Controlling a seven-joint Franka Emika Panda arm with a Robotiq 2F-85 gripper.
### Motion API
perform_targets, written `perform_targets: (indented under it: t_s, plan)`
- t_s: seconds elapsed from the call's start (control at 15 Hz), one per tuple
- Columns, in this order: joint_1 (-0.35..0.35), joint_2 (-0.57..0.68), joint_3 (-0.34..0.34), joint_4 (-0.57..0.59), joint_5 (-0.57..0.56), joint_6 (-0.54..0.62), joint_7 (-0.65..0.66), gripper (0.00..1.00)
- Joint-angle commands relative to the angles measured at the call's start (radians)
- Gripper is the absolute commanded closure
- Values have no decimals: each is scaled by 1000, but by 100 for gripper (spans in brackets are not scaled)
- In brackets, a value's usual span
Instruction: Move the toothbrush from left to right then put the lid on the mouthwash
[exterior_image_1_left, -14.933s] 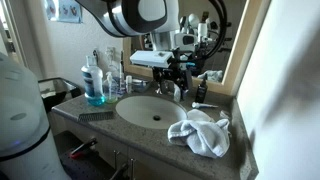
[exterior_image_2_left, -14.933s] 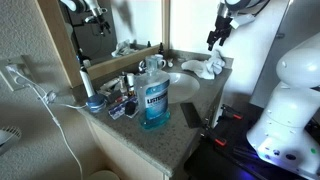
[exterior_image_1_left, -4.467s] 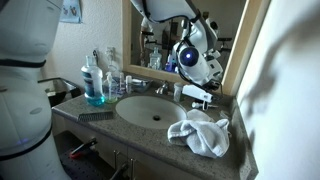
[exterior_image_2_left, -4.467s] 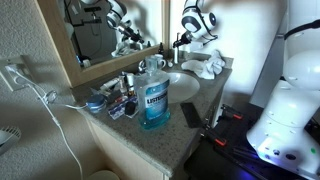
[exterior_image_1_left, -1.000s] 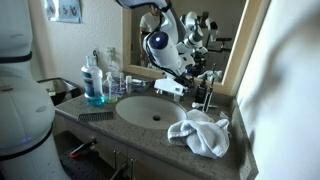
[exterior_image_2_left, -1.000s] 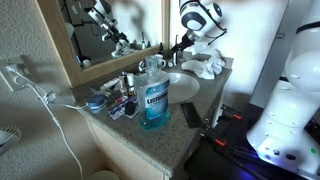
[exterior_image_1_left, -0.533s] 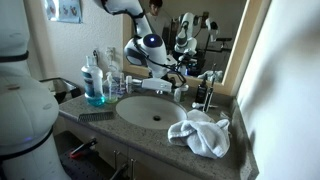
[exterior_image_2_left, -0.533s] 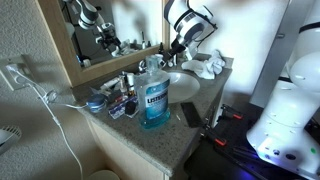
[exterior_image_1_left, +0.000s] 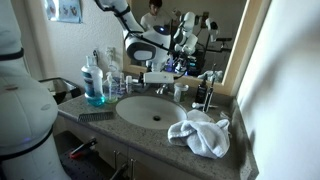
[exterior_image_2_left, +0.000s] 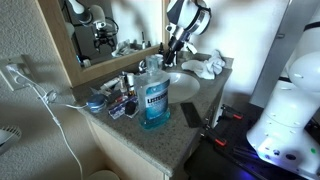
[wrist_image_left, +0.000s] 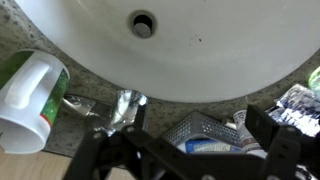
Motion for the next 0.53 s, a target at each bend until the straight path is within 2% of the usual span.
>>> perform_targets:
  t_s: [0.0,0.2,0.47]
  plan:
    - [-18,-123,-16,68,-276,-205,148,0]
    - [18,-171,-20,207,-381,-389,181,0]
    - [86,-178,8,434,-415,-622,218,0]
